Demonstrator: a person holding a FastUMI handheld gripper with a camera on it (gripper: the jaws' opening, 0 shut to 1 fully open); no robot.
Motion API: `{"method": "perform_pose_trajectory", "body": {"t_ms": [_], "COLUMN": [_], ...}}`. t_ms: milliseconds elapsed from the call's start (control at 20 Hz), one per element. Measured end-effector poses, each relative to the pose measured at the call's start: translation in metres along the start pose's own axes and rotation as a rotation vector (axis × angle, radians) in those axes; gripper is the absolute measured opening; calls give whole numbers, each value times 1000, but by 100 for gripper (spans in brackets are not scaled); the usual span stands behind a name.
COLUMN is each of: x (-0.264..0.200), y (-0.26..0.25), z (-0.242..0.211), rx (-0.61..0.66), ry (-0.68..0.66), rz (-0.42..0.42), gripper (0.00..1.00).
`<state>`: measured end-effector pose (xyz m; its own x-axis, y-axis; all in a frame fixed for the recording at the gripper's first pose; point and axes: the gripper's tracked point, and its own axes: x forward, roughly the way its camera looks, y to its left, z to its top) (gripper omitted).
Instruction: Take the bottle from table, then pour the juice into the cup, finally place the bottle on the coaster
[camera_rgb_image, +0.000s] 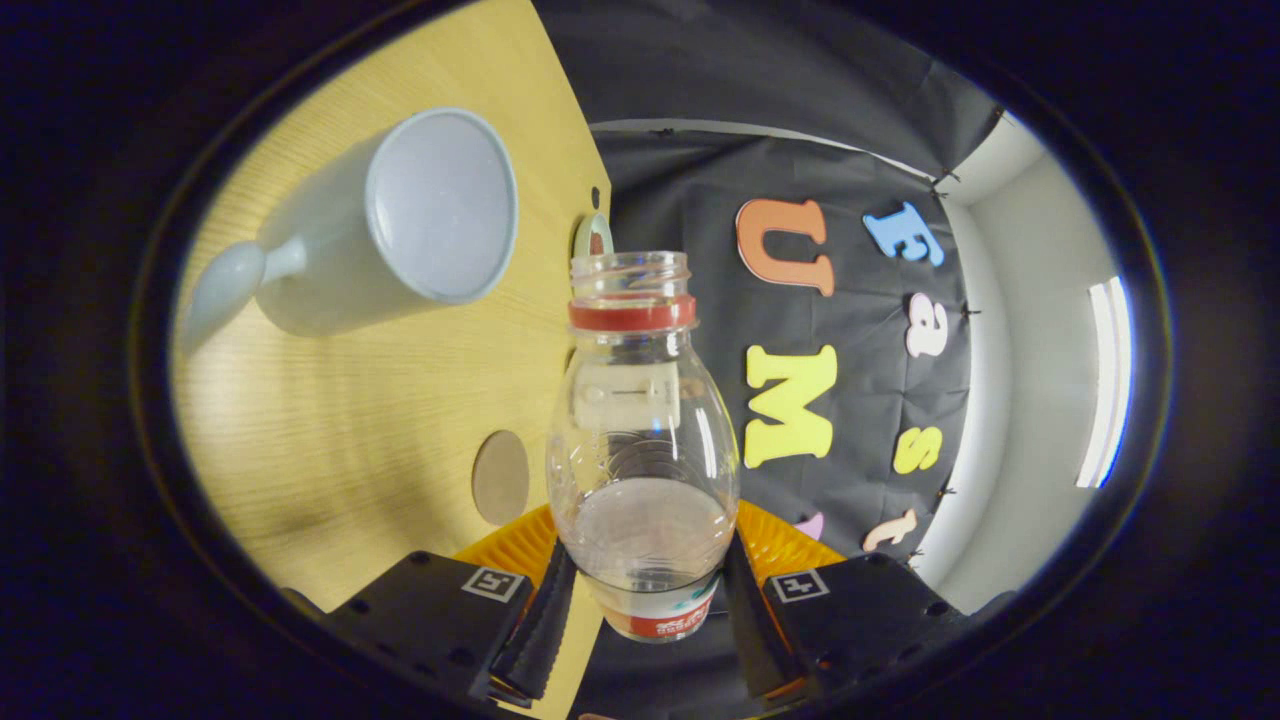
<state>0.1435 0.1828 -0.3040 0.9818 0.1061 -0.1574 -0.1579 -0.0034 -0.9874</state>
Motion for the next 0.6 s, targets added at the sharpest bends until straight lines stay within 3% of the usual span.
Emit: {"method": "perform_pose_trajectory", "body": {"t_ms": [600], "x": [-2], "y": [-8], "z": [5], "rx": [-131], "ry": [-5], "rz": [-26], "gripper": [75]}}
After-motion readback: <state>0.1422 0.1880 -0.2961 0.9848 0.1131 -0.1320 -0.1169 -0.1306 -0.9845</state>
